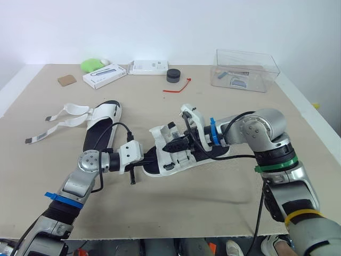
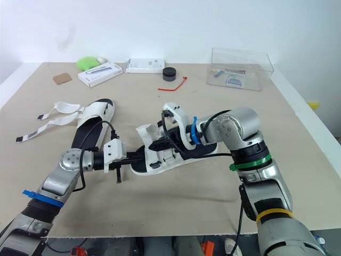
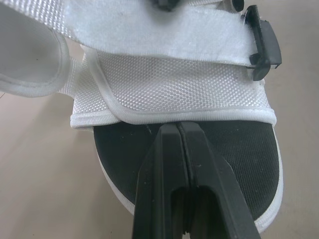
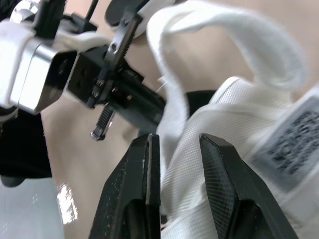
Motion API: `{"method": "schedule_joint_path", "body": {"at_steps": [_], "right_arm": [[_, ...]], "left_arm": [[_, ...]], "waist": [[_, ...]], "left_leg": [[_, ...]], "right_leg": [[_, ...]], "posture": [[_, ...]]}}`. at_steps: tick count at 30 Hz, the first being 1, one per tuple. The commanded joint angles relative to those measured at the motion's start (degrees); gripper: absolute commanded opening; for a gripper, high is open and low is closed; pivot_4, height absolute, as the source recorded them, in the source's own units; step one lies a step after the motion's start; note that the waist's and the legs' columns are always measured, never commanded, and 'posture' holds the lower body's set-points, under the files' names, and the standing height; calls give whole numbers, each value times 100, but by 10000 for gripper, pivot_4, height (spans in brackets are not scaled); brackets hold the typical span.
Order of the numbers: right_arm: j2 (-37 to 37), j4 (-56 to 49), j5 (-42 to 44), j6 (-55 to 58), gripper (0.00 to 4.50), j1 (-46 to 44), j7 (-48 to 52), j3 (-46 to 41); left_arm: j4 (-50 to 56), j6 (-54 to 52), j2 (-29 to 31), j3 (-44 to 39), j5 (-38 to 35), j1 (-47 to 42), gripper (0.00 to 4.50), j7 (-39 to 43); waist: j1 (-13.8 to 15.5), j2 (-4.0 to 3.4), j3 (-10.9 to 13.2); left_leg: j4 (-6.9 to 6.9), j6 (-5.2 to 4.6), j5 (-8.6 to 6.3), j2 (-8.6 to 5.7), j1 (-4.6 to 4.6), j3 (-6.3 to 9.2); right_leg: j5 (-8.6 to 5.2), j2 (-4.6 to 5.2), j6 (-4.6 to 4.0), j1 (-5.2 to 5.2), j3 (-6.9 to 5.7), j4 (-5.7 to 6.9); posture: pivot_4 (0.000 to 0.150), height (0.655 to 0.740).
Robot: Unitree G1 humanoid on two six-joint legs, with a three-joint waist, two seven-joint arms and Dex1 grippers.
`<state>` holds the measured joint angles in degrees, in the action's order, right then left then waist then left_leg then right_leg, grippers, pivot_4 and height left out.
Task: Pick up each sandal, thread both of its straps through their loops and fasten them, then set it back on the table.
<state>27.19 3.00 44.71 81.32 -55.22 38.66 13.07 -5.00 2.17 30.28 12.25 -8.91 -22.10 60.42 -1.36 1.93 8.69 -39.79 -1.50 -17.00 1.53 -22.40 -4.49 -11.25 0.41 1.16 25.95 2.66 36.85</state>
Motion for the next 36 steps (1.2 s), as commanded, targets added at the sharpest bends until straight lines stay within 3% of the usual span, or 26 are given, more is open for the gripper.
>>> {"method": "schedule_joint_path", "body": {"at_steps": [1,4,5,17,29,30,33,36], "right_arm": [[-79,21,-29,5,14732,-204,153,-80],[-87,12,-92,-13,6176,-217,258,-10],[-89,4,-108,-9,548,-217,289,11],[178,-1059,61,500,138,357,445,137],[342,-1663,-258,29,138,808,340,257],[385,-1721,-264,-54,6790,819,396,266],[554,-1865,-209,-232,16541,747,595,188],[874,-1988,120,-200,31504,577,1031,-140]], "left_arm": [[-35,-97,47,93,149,100,0,-17],[-45,-95,42,104,160,94,0,-27],[-43,-93,42,105,162,95,0,-30],[-17,-87,60,135,176,129,0,-48],[-42,-50,58,178,182,149,0,-29],[-43,-52,60,179,181,149,0,-28],[-42,-55,64,183,176,151,0,-25],[-23,-66,78,184,164,165,0,-13]], "waist": [[0,0,0],[0,0,0],[0,0,0],[7,0,0],[3,0,0],[3,0,0],[3,0,0],[3,-1,0]], "left_leg": [[0,0,0,0,0,1],[0,0,0,0,0,0],[0,0,0,0,0,1],[0,0,-1,-2,-2,3],[-1,0,-1,-6,2,3],[-1,0,-1,-6,2,2],[-1,0,-1,-6,2,2],[-4,0,-1,-7,2,3]], "right_leg": [[0,0,0,0,0,0],[0,1,0,0,0,1],[0,1,0,0,-1,2],[0,17,-1,1,-5,2],[-1,13,-1,-2,-12,3],[-1,13,-1,-2,-12,3],[-1,12,-1,-2,-11,3],[-1,12,-1,-2,-11,4]], "posture": [[1500,7400],[1500,7400],[1500,7400],[1500,7400],[1500,7400],[1500,7400],[1500,7400],[1500,7400]]}}
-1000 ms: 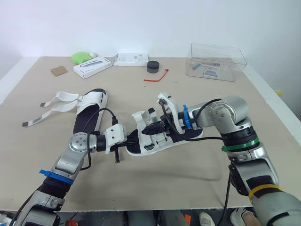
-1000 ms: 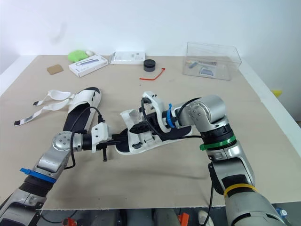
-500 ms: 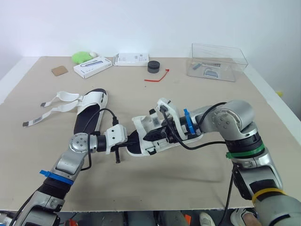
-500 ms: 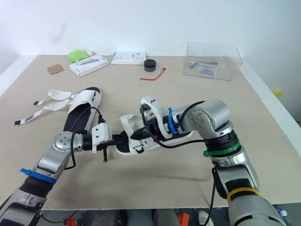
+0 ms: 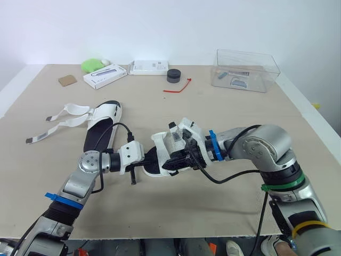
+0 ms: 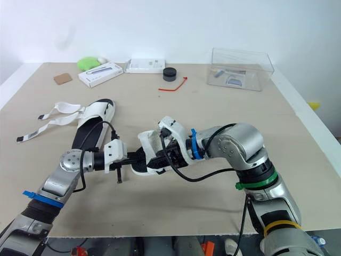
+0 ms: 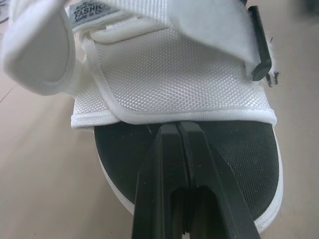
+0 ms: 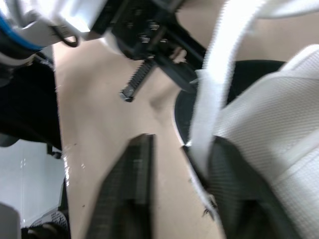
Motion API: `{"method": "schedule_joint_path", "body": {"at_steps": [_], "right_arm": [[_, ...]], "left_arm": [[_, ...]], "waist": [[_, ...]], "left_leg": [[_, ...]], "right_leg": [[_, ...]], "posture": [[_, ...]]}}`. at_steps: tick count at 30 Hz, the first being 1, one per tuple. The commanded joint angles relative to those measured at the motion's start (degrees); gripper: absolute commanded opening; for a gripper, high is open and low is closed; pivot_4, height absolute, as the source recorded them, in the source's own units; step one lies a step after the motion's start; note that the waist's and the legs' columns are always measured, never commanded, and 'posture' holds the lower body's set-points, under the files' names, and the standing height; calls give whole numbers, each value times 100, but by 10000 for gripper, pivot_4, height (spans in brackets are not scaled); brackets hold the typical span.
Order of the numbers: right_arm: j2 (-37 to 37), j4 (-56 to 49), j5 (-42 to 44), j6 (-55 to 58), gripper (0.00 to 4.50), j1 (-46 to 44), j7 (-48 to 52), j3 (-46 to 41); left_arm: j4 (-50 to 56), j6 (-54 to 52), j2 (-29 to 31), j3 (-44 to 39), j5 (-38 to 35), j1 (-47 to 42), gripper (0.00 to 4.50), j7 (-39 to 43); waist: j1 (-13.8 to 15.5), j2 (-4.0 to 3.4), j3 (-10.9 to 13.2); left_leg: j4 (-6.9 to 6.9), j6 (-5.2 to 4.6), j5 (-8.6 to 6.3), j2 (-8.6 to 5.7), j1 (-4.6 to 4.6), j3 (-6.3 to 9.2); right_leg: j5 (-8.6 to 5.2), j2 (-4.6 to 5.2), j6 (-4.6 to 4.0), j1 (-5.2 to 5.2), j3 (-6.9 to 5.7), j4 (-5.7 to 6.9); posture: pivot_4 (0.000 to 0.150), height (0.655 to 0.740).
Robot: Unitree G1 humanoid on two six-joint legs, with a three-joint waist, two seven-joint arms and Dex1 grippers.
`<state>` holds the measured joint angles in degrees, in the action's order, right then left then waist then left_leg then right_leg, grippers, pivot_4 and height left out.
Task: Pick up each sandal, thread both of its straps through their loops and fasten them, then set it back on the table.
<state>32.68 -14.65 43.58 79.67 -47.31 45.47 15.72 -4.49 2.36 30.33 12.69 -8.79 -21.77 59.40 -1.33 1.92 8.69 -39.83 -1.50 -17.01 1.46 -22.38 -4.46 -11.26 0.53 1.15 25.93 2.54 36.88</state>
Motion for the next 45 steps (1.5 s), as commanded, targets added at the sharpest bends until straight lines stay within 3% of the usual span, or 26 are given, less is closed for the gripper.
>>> {"method": "schedule_joint_path", "body": {"at_steps": [1,3,10,16,26,41,44,45], "right_arm": [[446,-268,341,-57,35969,-234,492,-504],[686,-338,495,-189,43655,-206,746,-696],[1244,-851,1302,15,43655,685,1258,-1205],[717,-1023,436,-892,43655,1683,290,-939],[167,-1055,402,-865,43655,1847,-458,-1113],[-68,-626,232,-684,43655,1668,-560,-654],[-200,-437,236,-553,36043,1615,-671,-694],[-231,-397,233,-529,31571,1601,-696,-707]], "left_arm": [[-73,-88,78,139,149,132,0,93],[-95,-88,85,135,147,112,0,104],[-163,-78,99,115,137,42,0,146],[-217,-62,87,120,141,-14,0,215],[-278,-47,81,123,142,-85,0,269],[-128,-104,85,84,162,51,0,206],[-130,-100,98,58,173,57,0,199],[-128,-99,98,55,178,60,0,195]], "waist": [[1,0,0],[2,0,0],[11,2,-1],[1,0,0],[0,1,0],[-24,3,-2],[-24,3,-2],[-23,3,-2]], "left_leg": [[-1,0,0,0,0,0],[-1,0,0,-1,-1,0],[0,0,0,3,0,7],[-3,3,3,4,8,-1],[-8,6,7,4,13,-2],[-8,3,13,15,35,-6],[-8,-1,15,21,51,-3],[-8,-1,16,21,58,-1]], "right_leg": [[0,0,0,0,0,0],[0,1,0,0,-1,0],[-2,-4,-3,-2,0,-1],[-8,-13,5,-5,17,6],[-4,-21,5,-9,23,9],[-2,-36,7,-21,27,11],[-7,-39,13,-35,26,11],[-8,-39,11,-42,24,11]], "posture": [[1500,7400],[1500,7400],[1500,7400],[1500,7400],[1500,7400],[1500,7400],[1500,7400],[1500,7400]]}}
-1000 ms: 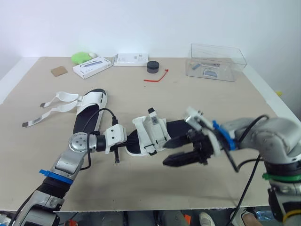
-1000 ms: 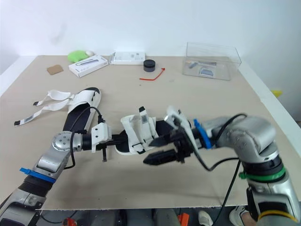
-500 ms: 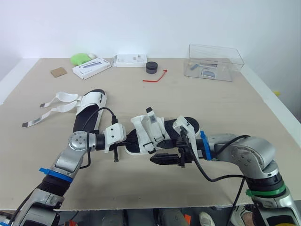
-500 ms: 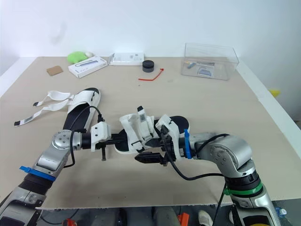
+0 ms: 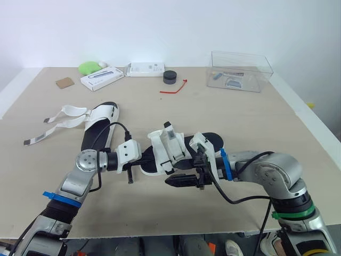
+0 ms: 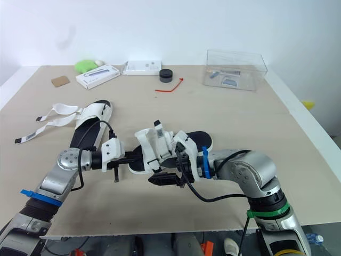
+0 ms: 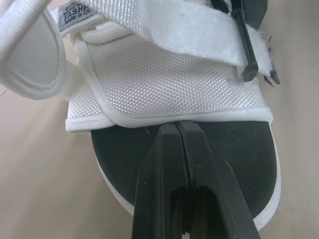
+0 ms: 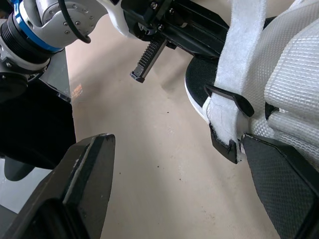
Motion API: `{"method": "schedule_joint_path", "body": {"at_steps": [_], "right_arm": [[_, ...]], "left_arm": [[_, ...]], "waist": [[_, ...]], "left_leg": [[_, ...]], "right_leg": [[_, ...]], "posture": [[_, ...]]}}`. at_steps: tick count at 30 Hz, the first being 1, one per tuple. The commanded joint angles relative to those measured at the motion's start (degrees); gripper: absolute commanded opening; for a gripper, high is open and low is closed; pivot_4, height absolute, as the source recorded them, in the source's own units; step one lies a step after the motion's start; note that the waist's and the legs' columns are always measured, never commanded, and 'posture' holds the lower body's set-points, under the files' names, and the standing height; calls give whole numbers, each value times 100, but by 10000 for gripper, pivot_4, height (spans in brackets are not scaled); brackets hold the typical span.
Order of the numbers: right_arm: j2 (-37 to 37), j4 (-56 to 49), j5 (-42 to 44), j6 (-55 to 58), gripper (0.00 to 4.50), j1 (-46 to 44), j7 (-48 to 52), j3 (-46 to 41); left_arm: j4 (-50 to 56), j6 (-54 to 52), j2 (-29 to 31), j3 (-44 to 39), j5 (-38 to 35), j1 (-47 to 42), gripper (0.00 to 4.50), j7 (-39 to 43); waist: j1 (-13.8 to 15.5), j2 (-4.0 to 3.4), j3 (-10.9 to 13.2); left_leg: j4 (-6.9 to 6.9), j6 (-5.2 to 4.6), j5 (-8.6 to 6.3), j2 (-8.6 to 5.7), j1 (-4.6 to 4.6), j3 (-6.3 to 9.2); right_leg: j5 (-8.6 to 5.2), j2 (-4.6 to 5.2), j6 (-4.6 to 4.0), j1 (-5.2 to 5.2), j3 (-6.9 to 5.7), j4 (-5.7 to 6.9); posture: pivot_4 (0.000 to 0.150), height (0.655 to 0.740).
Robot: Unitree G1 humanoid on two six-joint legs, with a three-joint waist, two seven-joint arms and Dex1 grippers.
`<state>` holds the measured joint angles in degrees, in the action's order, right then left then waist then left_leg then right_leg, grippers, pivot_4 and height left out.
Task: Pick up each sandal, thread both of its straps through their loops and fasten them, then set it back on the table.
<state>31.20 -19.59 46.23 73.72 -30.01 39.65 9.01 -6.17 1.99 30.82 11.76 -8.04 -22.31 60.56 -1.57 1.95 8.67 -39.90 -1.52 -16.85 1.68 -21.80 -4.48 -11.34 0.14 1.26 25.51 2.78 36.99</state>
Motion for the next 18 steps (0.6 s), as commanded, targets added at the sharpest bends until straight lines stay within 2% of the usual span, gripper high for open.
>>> {"method": "schedule_joint_path", "body": {"at_steps": [1,6,7,12,15,18], "right_arm": [[-111,132,-35,91,26152,-142,-136,-53],[-237,367,-7,356,3347,-212,-279,-140],[-240,388,-15,385,361,-224,-293,-138],[-196,394,58,614,361,-232,-275,-159],[142,170,578,1380,361,-207,141,-79],[442,-90,894,1681,361,-178,451,7]], "left_arm": [[43,-63,48,146,105,118,0,78],[67,-69,21,163,120,138,0,54],[73,-71,16,163,116,141,0,50],[90,-69,2,170,125,166,0,29],[101,-67,0,171,126,199,0,16],[128,-84,-6,175,126,218,0,1]], "waist": [[3,-1,1],[4,-1,0],[6,-1,0],[5,-1,0],[8,-1,1],[17,-1,1]], "left_leg": [[0,0,0,0,3,0],[4,0,-1,-8,1,-3],[5,-1,-1,-10,0,-2],[6,-2,-4,-14,-2,0],[6,-2,-4,-14,-2,1],[9,-6,-8,-14,-5,4]], "right_leg": [[-1,-1,0,-3,0,0],[4,6,-14,-5,2,-1],[3,9,-14,-4,1,-1],[1,14,-12,-5,0,-3],[0,14,-12,-5,-1,-3],[-3,20,-12,-5,-3,-7]], "posture": [[1500,7400],[1500,7400],[1500,7400],[1500,7400],[1500,7400],[1500,7400]]}}
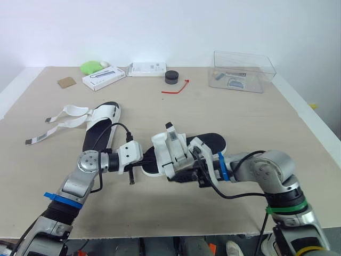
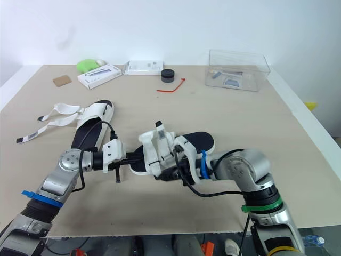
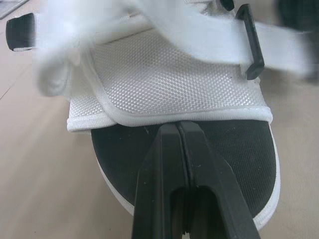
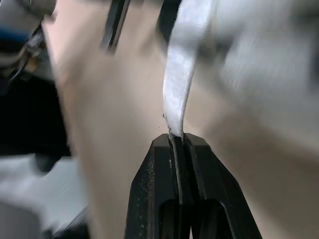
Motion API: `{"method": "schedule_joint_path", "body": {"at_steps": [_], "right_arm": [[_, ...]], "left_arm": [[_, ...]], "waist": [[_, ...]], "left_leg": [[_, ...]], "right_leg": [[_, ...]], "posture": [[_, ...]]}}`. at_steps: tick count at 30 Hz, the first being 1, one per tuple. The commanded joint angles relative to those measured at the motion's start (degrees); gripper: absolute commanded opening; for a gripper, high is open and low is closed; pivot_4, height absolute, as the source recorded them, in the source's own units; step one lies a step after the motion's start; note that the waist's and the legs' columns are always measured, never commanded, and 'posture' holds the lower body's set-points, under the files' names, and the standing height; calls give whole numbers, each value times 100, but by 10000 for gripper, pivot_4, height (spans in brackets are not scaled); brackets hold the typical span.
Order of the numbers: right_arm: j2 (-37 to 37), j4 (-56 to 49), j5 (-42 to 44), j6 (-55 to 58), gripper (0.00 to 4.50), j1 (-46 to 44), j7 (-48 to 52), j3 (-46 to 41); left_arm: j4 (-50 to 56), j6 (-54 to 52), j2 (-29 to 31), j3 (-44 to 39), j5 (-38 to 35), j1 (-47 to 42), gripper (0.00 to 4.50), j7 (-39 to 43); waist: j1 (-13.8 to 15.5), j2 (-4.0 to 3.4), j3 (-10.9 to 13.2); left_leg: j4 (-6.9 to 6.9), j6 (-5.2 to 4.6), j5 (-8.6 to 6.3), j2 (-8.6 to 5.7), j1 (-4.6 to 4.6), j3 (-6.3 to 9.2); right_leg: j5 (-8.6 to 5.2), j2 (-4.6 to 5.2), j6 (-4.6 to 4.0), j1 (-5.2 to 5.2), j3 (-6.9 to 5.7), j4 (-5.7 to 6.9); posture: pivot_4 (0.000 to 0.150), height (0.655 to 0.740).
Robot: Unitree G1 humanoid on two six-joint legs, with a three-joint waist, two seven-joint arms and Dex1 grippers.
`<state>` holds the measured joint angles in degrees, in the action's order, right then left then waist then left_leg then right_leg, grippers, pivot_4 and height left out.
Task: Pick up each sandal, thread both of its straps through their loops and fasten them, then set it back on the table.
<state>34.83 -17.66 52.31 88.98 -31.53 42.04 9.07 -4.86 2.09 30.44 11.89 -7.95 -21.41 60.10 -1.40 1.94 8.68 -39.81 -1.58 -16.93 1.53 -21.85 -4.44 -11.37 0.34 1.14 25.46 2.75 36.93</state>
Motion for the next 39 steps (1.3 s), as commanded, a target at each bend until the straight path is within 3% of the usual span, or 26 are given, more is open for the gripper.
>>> {"method": "schedule_joint_path", "body": {"at_steps": [1,7,9,11,13,17,19,20,22,28,33,36,39], "right_arm": [[152,-286,302,211,361,-33,235,1],[489,-428,461,299,361,-33,449,34],[520,-494,522,239,6038,-41,524,10],[581,-607,489,122,15239,-42,557,51],[659,-688,435,50,21686,-45,564,100],[1572,-1313,241,-653,34460,-157,1305,439],[2236,-1628,-683,-2026,42979,-166,1810,692],[2423,-1671,-1375,-3149,44101,-89,2060,788],[2550,-1569,-2393,-4956,44101,97,2378,904],[1797,144,-4717,-10765,44101,422,2595,1119],[1279,1511,-6208,-13815,44101,138,1899,1339],[1099,2184,-6755,-14768,44101,-59,1518,1409],[908,2476,-6766,-15146,44101,-243,1304,1526]], "left_arm": [[4,-99,30,162,115,138,0,44],[11,-104,30,165,108,173,0,28],[-5,-101,34,163,108,168,0,27],[-11,-102,35,166,108,163,0,28],[-13,-104,34,168,106,160,0,29],[-49,-81,46,159,100,141,0,45],[-110,-51,54,145,95,102,0,71],[-156,-29,54,142,98,75,0,84],[-212,1,47,143,105,37,0,100],[-340,37,-55,161,128,-116,0,112],[-330,57,-29,154,122,-80,0,120],[-327,47,-29,149,115,-76,0,110],[-300,41,-26,143,112,-54,0,93]], "waist": [[0,0,0],[2,0,0],[3,0,0],[4,0,0],[4,0,0],[5,-5,3],[7,-9,5],[5,-10,6],[3,-8,5],[12,-6,6],[18,-7,7],[19,-7,7],[18,-7,7]], "left_leg": [[0,0,0,0,0,0],[0,-1,-1,0,-1,4],[1,-2,-2,-1,-1,4],[1,-2,-2,-2,-3,5],[1,-2,-2,-2,-3,5],[1,-2,-2,-4,-5,6],[2,0,-5,-4,-5,7],[2,-1,-5,-6,-5,7],[3,1,-6,-5,-2,7],[7,2,-6,-5,25,-3],[5,3,-5,-13,35,-23],[6,3,-5,-14,38,-28],[8,2,-5,-14,45,-36]], "right_leg": [[0,1,0,0,0,0],[-4,0,2,-1,-4,-1],[-5,0,3,-1,-4,-1],[-6,1,4,0,-5,-2],[-6,1,4,0,-5,-2],[-17,4,22,1,-8,-2],[-19,7,21,0,-10,-4],[-21,6,25,1,-10,-5],[-36,5,47,-1,-12,-7],[-40,-3,48,-17,-5,-4],[-33,6,52,-20,13,-2],[-15,7,20,-19,21,0],[-12,6,8,-19,31,4]], "posture": [[1500,7400],[1500,7400],[1500,7400],[1500,7400],[1500,7400],[1500,7400],[1500,7400],[1500,7400],[1500,7400],[1500,7400],[1500,7400],[1500,7400],[1500,7400]]}}
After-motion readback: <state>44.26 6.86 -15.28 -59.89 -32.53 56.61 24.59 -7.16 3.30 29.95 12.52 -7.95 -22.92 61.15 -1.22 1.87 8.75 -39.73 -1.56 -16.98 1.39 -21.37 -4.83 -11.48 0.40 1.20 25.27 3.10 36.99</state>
